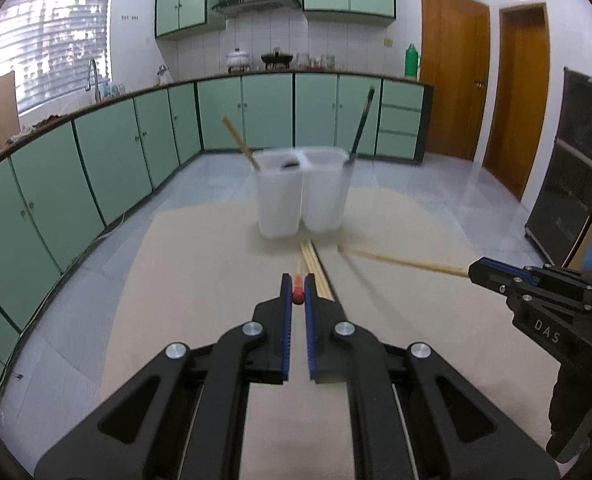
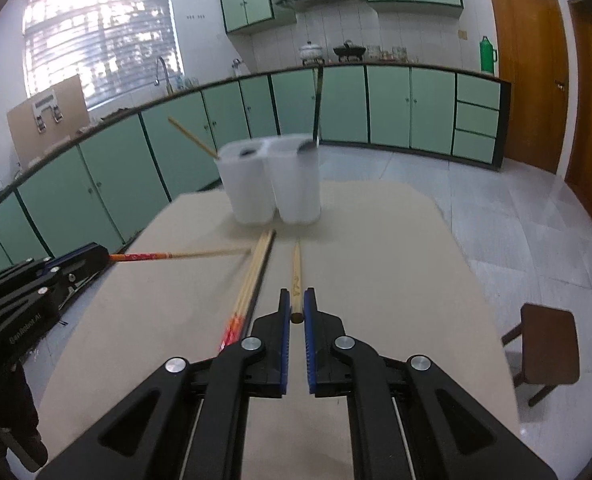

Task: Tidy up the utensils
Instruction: 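Lift both chopsticks and carry them over the white cup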

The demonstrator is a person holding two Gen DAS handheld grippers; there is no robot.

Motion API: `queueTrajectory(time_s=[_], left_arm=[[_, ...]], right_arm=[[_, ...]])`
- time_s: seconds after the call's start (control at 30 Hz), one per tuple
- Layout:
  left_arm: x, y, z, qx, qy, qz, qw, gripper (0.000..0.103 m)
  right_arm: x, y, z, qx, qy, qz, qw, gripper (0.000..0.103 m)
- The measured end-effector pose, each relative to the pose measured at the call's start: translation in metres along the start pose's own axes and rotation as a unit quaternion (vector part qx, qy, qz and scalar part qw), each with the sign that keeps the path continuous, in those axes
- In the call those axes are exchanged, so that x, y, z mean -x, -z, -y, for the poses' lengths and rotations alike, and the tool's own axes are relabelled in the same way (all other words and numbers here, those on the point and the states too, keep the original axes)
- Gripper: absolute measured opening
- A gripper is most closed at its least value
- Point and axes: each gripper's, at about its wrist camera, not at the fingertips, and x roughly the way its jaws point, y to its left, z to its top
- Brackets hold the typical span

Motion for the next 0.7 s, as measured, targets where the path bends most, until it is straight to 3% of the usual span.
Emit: queueTrajectory(time_s=[0.23, 0.7], left_arm=[[0.009, -0.028, -0.002, 0.0, 0.01, 0.031, 0.9995, 0.005], [0.015, -0.06, -0.011, 0.005, 0.036, 0.049, 0.9981, 0.005]], right_arm=[[0.012, -0.036, -0.004, 0.002, -0.025, 0.018, 1.0, 0.007], [0.03, -0.087, -0.015, 0.044, -0.046, 0.038, 0.997, 0.007]])
